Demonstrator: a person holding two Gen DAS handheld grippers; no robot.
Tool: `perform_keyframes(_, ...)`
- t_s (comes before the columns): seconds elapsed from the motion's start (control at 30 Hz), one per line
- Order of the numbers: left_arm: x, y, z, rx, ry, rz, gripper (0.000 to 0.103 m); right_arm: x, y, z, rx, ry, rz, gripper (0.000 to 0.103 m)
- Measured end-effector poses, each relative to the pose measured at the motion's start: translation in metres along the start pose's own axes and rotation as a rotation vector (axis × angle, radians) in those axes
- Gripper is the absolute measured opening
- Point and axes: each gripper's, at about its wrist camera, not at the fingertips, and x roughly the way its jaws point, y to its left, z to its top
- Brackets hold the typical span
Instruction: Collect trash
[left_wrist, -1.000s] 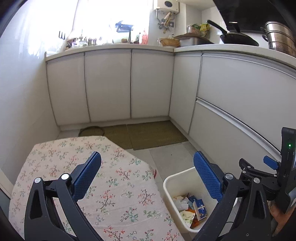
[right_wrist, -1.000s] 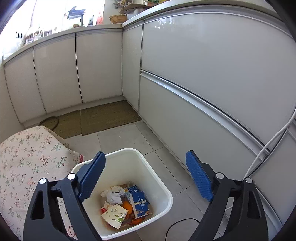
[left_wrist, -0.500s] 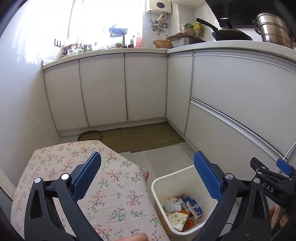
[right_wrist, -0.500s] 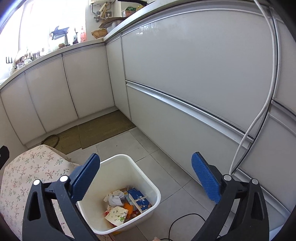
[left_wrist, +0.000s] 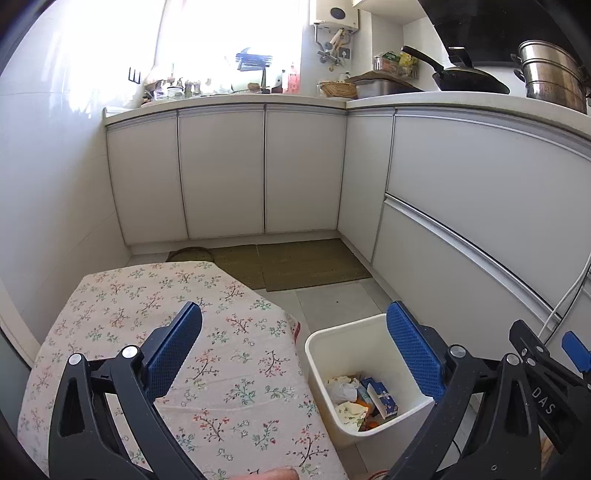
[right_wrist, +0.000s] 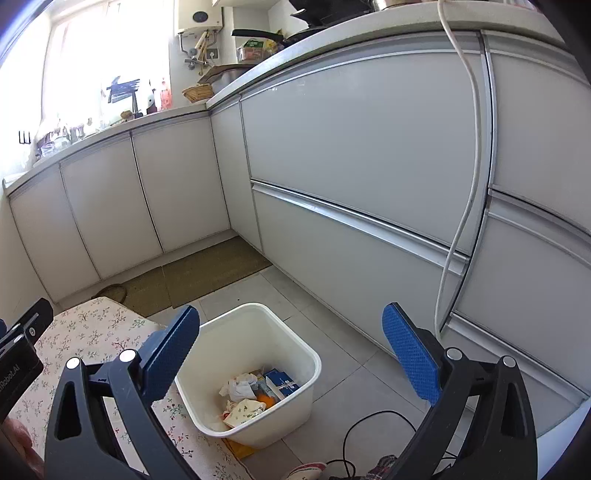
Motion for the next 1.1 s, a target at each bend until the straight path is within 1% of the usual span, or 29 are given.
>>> perform_keyframes(0.1,-0.011,0.008,-0.012,0.024,0.004,-0.004,0.096,-0.012,0.009,-0.007,-0.027,-0.006,0.003,0.096)
perform_keyframes(0.17,-0.017,0.02,-0.022,-0.013,0.007,-0.008,0.096,-0.019,0.015,-0.013,-0.043,-0.01,0.01,0.096)
perform_keyframes(0.2,-0.019,0.024,-0.024,-0.013,0.012,-0.013,0.096,-0.023,0.018,-0.016,-0.051,-0.008,0.014,0.096)
perform_keyframes(0.27,-0.026,0.031,-0.023,-0.011,-0.011,-0.007,0.096,-0.03,0.023,-0.024,-0.064,-0.007,0.016,0.096)
perform_keyframes(0.33,-0.035,0.041,-0.021,-0.029,-0.037,0.001,0.096,-0.034,0.025,-0.028,-0.073,-0.005,0.032,0.096)
perform_keyframes(0.4,-0.036,0.046,-0.019,-0.027,-0.025,-0.002,0.096,-0.039,0.029,-0.03,-0.081,-0.013,0.041,0.096)
perform_keyframes(0.53,-0.034,0.052,-0.021,-0.038,0.012,-0.026,0.096,-0.046,0.035,-0.031,-0.092,-0.024,0.052,0.096)
perform_keyframes(0.73,-0.038,0.055,-0.021,-0.044,0.007,-0.024,0.096,-0.052,0.039,-0.03,-0.097,-0.04,0.057,0.096)
perform_keyframes(0.9,-0.034,0.058,-0.021,-0.044,0.028,-0.034,0.096,-0.047,0.038,-0.032,-0.089,-0.024,0.074,0.096)
perform_keyframes(1.1,-0.03,0.054,-0.022,-0.035,0.033,-0.041,0.096,-0.043,0.036,-0.033,-0.085,-0.022,0.089,0.096)
